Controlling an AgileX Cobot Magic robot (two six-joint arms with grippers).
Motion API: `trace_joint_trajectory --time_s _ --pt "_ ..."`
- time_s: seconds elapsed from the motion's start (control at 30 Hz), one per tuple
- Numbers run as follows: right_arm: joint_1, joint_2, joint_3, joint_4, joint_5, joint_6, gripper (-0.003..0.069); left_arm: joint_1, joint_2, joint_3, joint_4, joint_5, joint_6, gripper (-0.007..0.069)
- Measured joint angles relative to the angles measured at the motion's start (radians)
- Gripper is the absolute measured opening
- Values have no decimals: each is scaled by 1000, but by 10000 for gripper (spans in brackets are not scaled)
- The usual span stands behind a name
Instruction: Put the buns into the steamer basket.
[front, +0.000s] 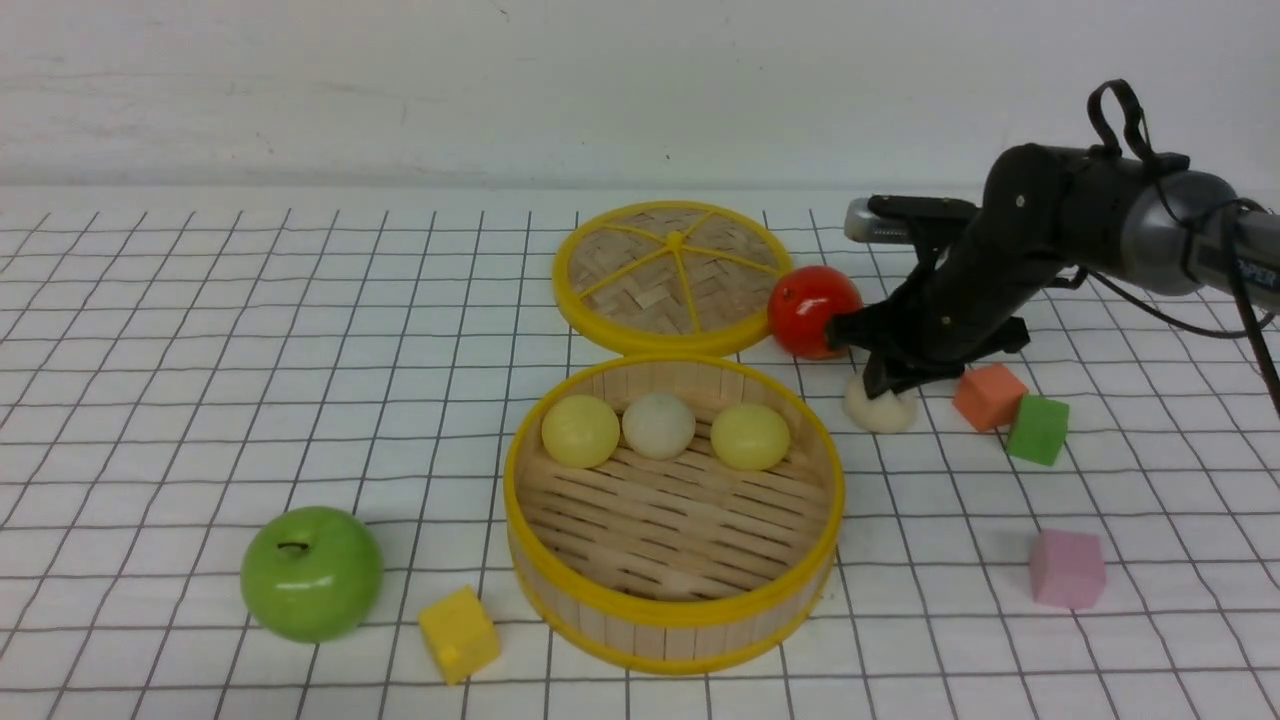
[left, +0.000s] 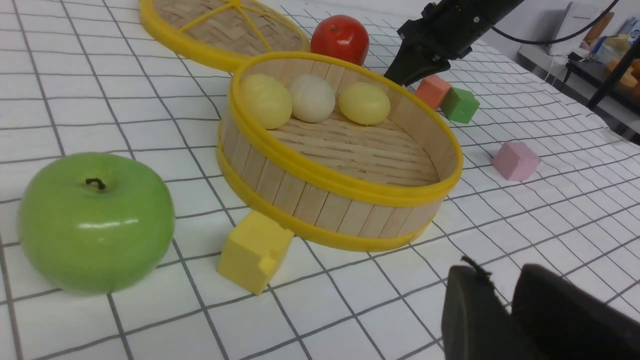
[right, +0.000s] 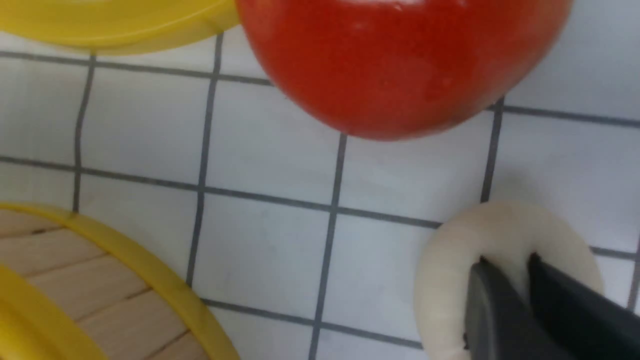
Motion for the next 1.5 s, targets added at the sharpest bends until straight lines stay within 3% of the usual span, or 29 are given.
trace_joint_trajectory --time_s 0.07,0.3,0.47,0.67,0.83,1.0,1.27,1.4,1.5 --pt "0 -15 0 -1 7 -15 10 0 0 0 0 0 0 127" --pt "8 -148 1 -13 142 -39 10 0 0 0 0 0 0 136" --pt "67 -276 58 19 230 -77 10 0 0 0 0 0 0 141" --pt "264 -379 241 67 158 -99 14 0 0 0 0 0 0 144" --pt "351 -337 284 67 47 -99 27 0 0 0 0 0 0 146" --pt "388 -261 289 70 -55 -99 113 0 0 0 0 0 0 147" --pt "388 -259 290 110 -35 -86 469 0 0 0 0 0 0 155" --pt "388 -336 290 111 52 -37 494 0 0 0 0 0 0 157" --pt "388 -434 290 95 190 12 426 0 0 0 0 0 0 162"
